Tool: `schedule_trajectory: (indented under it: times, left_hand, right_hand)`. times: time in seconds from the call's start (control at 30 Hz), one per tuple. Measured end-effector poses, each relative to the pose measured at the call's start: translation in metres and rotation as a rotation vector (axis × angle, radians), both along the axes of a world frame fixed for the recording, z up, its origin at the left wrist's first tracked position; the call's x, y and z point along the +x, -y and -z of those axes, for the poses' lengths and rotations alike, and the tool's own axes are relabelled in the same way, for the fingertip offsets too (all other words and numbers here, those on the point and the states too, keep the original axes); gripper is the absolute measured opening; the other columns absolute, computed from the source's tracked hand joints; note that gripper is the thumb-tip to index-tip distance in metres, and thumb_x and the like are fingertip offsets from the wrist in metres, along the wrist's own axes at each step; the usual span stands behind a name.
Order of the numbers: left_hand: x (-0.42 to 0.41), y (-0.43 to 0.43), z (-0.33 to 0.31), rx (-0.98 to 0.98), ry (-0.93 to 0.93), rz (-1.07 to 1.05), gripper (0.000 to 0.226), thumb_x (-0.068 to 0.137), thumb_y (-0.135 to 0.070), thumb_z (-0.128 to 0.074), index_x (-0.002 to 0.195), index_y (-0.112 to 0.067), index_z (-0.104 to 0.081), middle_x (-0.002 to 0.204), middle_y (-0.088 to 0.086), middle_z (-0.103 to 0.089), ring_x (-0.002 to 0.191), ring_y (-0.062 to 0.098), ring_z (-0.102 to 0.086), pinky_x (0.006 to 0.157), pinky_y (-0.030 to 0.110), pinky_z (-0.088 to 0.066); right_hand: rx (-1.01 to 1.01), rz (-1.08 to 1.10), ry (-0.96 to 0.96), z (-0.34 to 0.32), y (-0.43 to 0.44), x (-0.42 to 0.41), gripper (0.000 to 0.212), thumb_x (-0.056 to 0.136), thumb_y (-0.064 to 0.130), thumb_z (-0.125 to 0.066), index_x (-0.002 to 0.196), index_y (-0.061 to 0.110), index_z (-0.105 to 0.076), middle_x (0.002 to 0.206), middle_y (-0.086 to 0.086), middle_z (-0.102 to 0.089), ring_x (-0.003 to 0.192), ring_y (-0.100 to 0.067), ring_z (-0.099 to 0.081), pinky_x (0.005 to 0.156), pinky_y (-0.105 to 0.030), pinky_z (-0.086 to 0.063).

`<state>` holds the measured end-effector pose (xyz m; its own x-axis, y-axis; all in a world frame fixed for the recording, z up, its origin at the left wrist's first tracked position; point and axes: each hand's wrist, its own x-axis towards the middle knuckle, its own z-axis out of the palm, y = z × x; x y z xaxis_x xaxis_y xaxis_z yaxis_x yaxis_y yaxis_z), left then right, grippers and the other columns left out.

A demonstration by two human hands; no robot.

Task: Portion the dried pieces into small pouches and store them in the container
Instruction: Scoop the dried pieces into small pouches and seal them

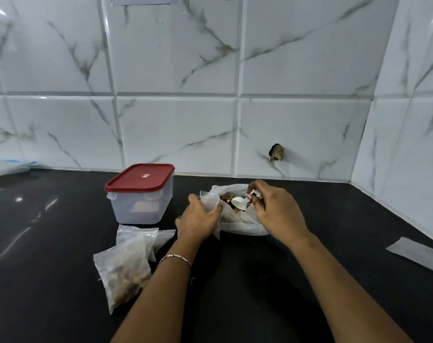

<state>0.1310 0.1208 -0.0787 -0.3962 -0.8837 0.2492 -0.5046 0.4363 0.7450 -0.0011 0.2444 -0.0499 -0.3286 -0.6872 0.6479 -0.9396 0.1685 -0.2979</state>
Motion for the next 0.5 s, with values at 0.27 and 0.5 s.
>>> schedule_trajectory:
  times: [0.27, 0.5]
  left_hand:
    - [-0.015, 0.001, -0.001, -0.042, -0.132, 0.229, 0.054, 0.085, -0.06, -0.054, 0.123, -0.023, -0.043, 0.124, -0.003, -0.052, 0.125, 0.02, -0.046, 0.112, 0.045, -0.024]
    - [-0.012, 0.016, 0.004, 0.047, -0.008, 0.141, 0.046, 0.095, -0.045, -0.043, 0.129, -0.014, -0.042, 0.121, 0.004, -0.058, 0.114, 0.025, -0.053, 0.105, 0.044, -0.034]
  right_hand:
    - [0.058, 0.112, 0.023, 0.001, 0.015, -0.013, 0.01, 0.09, 0.029, -0.063, 0.098, 0.029, -0.068, 0.086, 0.005, -0.071, 0.081, -0.018, -0.067, 0.068, -0.031, -0.053]
    - [0.159, 0.116, -0.114, -0.002, 0.042, -0.008, 0.018, 0.09, 0.017, -0.057, 0.102, 0.024, -0.069, 0.097, -0.001, -0.068, 0.088, -0.022, -0.064, 0.073, -0.033, -0.052]
